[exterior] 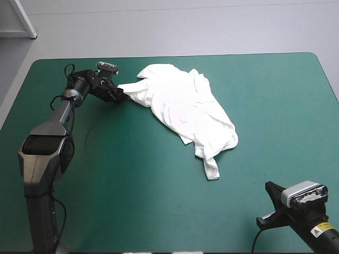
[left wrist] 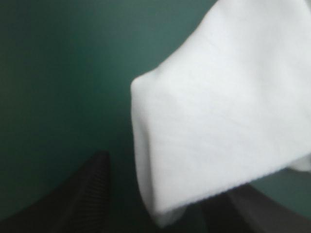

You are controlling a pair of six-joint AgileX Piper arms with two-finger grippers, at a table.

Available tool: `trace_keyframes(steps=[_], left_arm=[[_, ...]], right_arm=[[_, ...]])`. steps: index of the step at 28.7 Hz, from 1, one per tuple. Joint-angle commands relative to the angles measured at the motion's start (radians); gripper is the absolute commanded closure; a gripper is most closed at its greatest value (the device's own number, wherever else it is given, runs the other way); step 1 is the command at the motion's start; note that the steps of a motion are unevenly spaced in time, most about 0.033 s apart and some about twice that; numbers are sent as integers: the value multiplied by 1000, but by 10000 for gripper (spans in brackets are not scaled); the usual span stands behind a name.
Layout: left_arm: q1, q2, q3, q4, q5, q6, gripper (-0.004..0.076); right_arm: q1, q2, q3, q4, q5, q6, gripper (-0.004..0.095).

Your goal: Fold the cloth

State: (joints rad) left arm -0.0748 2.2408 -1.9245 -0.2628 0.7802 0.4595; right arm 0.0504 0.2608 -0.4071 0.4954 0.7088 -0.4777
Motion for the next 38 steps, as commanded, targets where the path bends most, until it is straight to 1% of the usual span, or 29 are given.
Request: trace_keyframes(steps=[1,2,3,6,9,11,12,14,16,19,20,23,25,27,29,32,33,35,38], left_arm=[[-4,-62,-31,-67,-84,-1,601],[-4,-62,-31,-72,-100,-1,686],[-4,-62,-31,-74,-112,3,701],[-5,-62,-31,-86,-123,3,703],[-5,-64,-31,-86,-73,3,705],[-5,-64,-31,-86,-46,3,705],[-5,-64,-31,-84,-37,3,705],[-5,-64,-31,-84,-27,3,705],[-5,-64,-31,-86,-19,3,705],[-5,-64,-31,-86,-5,3,705],[-5,-64,-31,-86,-2,3,705],[-5,-64,-31,-90,10,3,705],[-5,-64,-31,-90,19,3,705],[-5,-64,-31,-90,25,3,705],[-5,-64,-31,-92,25,3,705],[-5,-64,-31,-92,32,3,705],[-5,-64,-31,-92,34,3,705],[-5,-64,-31,-92,36,3,705],[-5,-64,-31,-90,38,3,705]], right_arm=[[2,10,-25,20,-68,1,907],[2,10,-25,20,-68,1,907],[2,10,-25,20,-68,1,907],[2,10,-25,20,-68,4,907],[2,35,-27,20,-54,5,906],[2,86,-42,20,-15,-4,883],[2,124,-55,22,9,-4,851],[2,199,-86,28,34,-4,755],[2,277,-129,60,34,-23,603],[2,379,-191,169,20,-118,420],[2,406,-204,215,24,-150,390],[2,503,-224,313,64,-247,389],[17,571,-224,323,93,-275,389],[51,632,-224,307,92,-278,389],[96,679,-224,293,69,-278,389],[184,748,-229,281,6,-275,389],[228,776,-231,273,-31,-266,389],[291,820,-234,245,-88,-226,389],[373,895,-247,154,-175,-126,389]])
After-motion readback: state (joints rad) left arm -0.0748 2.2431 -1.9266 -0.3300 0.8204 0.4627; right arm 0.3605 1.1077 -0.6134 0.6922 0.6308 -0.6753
